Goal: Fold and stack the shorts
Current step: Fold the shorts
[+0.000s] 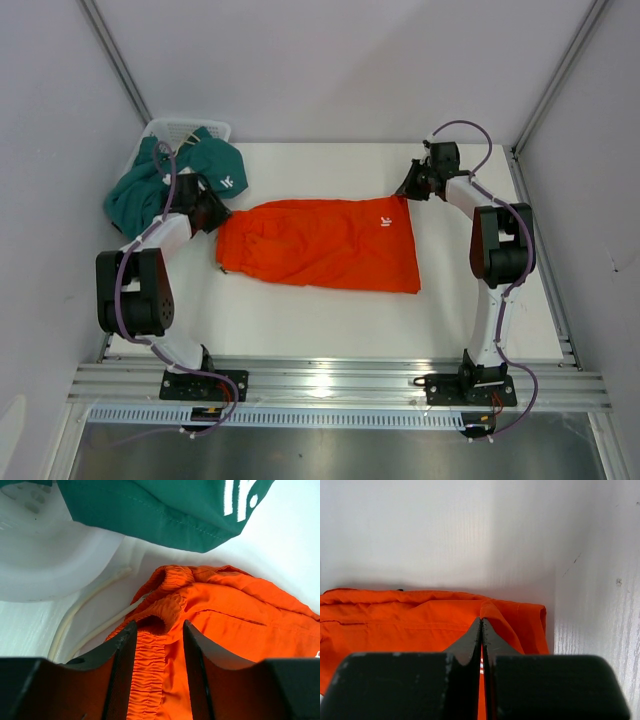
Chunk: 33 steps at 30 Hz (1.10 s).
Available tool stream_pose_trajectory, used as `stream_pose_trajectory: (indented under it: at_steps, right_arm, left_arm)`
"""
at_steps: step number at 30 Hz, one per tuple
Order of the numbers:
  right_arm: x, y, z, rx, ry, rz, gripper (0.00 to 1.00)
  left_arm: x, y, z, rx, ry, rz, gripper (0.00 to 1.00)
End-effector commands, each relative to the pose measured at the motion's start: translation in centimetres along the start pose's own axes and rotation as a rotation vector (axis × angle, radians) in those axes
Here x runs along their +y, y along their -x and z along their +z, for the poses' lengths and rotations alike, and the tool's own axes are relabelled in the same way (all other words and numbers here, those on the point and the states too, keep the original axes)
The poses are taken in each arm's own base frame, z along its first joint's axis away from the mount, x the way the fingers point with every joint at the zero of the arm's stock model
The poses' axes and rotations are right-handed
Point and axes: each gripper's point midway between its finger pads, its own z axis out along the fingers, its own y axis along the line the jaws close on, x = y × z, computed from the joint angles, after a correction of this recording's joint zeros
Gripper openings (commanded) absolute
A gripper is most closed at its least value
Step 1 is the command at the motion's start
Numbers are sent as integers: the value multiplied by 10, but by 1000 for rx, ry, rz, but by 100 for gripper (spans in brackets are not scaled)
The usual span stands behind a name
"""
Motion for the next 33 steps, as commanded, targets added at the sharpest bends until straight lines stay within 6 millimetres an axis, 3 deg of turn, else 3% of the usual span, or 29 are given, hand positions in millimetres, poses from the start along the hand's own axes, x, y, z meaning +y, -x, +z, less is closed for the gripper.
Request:
stream_pose_trajectory:
  at_steps: [1, 8, 11, 13, 21, 23, 33]
  right_arm:
    - [8, 10, -1, -33, 39, -14, 0]
    - [8, 9, -2, -33, 41, -16, 0]
    - [8, 9, -2, -31, 38, -15, 0]
    - [6, 11, -4, -42, 25, -13, 0]
    - [4, 40, -40, -181, 8, 21, 0]
    - [-2, 38, -44, -194, -1, 37, 0]
    - [-23, 56, -69, -288, -42, 107, 0]
  left_arm:
    - [-15, 21, 1, -52, -35, 43, 44]
    - [-16, 12, 14, -23, -68, 39, 32]
    - [-22, 13, 15, -17, -97, 39, 19]
    - [-25, 13, 15, -12, -105, 34, 0]
    - [-44, 37, -14, -61, -177, -5, 0]
    - [-50, 43, -20, -77, -199, -12, 0]
    - [-55, 56, -23, -88, -247, -74, 0]
